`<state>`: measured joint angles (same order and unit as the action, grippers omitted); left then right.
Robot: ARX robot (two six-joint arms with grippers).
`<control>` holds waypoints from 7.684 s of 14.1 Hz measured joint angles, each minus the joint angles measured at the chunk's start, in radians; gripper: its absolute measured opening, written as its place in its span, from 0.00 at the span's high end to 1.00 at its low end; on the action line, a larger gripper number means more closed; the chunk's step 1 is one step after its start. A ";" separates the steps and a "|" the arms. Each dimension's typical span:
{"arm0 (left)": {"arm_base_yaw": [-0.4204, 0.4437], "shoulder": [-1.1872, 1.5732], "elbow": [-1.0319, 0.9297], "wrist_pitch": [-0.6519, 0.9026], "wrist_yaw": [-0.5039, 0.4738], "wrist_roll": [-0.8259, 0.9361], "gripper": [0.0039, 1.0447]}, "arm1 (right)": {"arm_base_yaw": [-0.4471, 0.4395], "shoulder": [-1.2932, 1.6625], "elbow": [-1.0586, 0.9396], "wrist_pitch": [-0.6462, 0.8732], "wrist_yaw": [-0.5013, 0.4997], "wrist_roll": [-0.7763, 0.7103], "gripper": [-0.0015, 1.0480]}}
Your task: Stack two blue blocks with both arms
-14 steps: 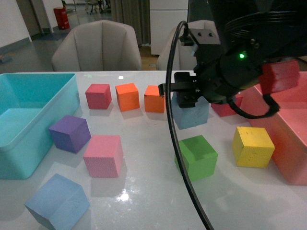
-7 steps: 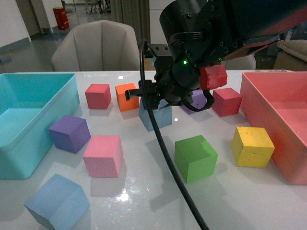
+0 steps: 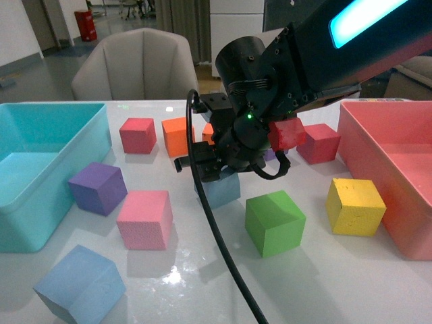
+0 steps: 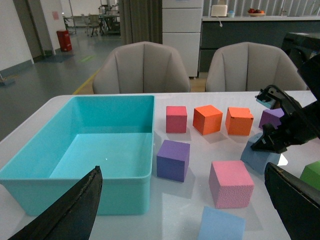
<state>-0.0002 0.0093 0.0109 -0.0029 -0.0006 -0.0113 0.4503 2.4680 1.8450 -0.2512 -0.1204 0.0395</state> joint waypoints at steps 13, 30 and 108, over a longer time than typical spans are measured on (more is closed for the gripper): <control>0.000 0.000 0.000 0.000 0.000 0.000 0.06 | -0.022 -0.365 -0.313 0.240 0.054 0.054 0.06; 0.000 0.000 0.000 0.000 0.000 0.001 0.06 | -0.348 -1.954 -1.715 0.624 0.231 -0.037 0.98; -0.450 1.842 1.074 0.119 -0.026 -0.010 0.63 | -0.451 -2.464 -1.833 0.248 0.120 -0.037 0.06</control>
<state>-0.4500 1.8515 1.0847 0.1162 -0.0269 -0.0212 -0.0002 0.0040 0.0124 -0.0032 -0.0002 0.0021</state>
